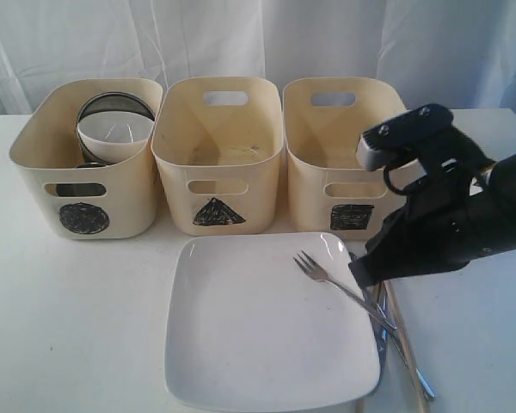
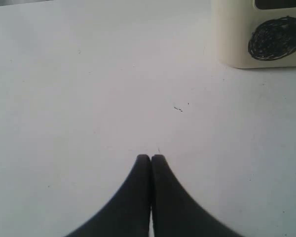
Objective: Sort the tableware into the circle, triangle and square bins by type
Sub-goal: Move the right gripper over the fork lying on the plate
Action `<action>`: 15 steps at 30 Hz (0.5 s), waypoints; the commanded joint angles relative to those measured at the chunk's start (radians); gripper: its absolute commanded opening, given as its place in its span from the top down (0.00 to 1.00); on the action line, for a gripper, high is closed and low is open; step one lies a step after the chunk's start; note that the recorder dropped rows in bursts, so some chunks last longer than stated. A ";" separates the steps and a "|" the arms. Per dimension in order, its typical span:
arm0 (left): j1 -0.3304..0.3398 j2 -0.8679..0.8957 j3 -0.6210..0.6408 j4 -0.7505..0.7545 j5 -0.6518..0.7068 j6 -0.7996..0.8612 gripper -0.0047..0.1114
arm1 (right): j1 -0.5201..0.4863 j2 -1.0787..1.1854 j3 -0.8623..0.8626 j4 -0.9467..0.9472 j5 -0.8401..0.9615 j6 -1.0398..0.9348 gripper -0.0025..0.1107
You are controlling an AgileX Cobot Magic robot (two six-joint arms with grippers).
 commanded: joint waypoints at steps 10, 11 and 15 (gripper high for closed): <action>-0.006 -0.004 0.005 -0.011 -0.004 -0.003 0.96 | 0.055 0.163 -0.003 0.039 0.008 -0.132 0.36; -0.006 -0.004 0.005 -0.011 -0.004 -0.003 0.96 | 0.055 0.171 -0.003 0.039 -0.001 -0.132 0.32; -0.006 -0.004 0.005 -0.011 -0.004 -0.003 0.96 | 0.055 0.200 -0.003 0.039 -0.025 -0.132 0.32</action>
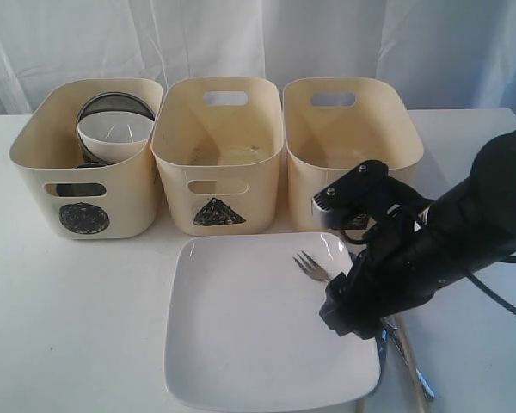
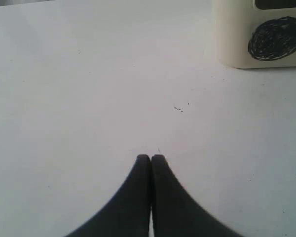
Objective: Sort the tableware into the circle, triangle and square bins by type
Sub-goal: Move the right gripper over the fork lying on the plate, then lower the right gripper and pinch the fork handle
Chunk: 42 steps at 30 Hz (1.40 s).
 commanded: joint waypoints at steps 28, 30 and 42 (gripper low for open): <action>-0.006 -0.004 0.005 -0.011 -0.004 -0.003 0.96 | 0.002 0.186 -0.003 -0.094 -0.175 0.003 0.47; -0.006 -0.004 0.005 -0.011 -0.004 -0.003 0.96 | 0.002 0.197 -0.003 -0.096 -0.172 0.010 0.47; -0.006 -0.004 0.005 -0.011 -0.004 -0.003 0.96 | 0.000 0.207 -0.003 -0.136 -0.172 0.082 0.47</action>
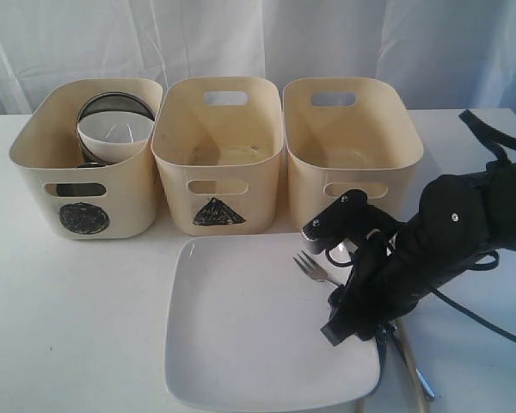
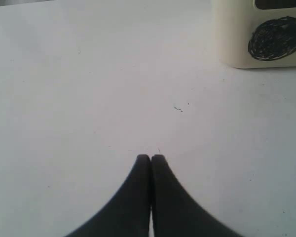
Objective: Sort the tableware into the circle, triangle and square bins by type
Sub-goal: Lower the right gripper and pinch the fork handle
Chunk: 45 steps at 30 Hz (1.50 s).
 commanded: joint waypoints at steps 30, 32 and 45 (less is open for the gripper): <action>-0.006 -0.004 0.005 -0.011 -0.003 -0.003 0.96 | 0.000 0.054 -0.003 -0.004 -0.051 0.071 0.55; -0.006 -0.004 0.005 -0.011 -0.003 -0.003 0.96 | 0.000 0.057 -0.003 -0.004 -0.051 0.071 0.58; -0.006 -0.004 0.005 -0.011 -0.003 -0.003 0.96 | 0.000 0.057 -0.003 -0.010 -0.040 0.069 0.89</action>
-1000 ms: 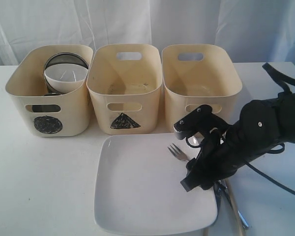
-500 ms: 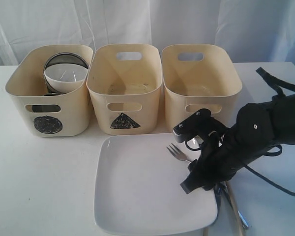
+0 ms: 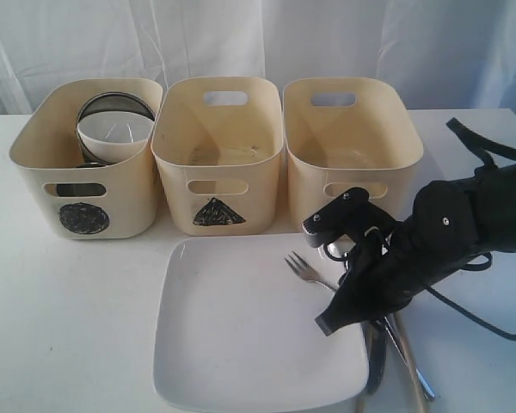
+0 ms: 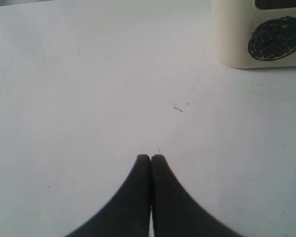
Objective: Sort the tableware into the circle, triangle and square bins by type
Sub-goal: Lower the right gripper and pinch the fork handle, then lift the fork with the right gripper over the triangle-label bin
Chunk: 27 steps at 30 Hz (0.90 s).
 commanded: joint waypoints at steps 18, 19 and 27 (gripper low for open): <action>-0.006 -0.004 0.005 -0.011 -0.003 -0.003 0.96 | 0.000 -0.090 0.001 0.007 0.075 -0.003 0.98; -0.006 -0.004 0.005 -0.011 -0.003 -0.003 0.96 | 0.000 -0.133 0.001 0.007 0.071 -0.003 0.98; -0.006 -0.004 0.005 -0.011 -0.003 -0.003 0.96 | 0.000 -0.275 -0.015 0.233 -0.101 -0.003 0.98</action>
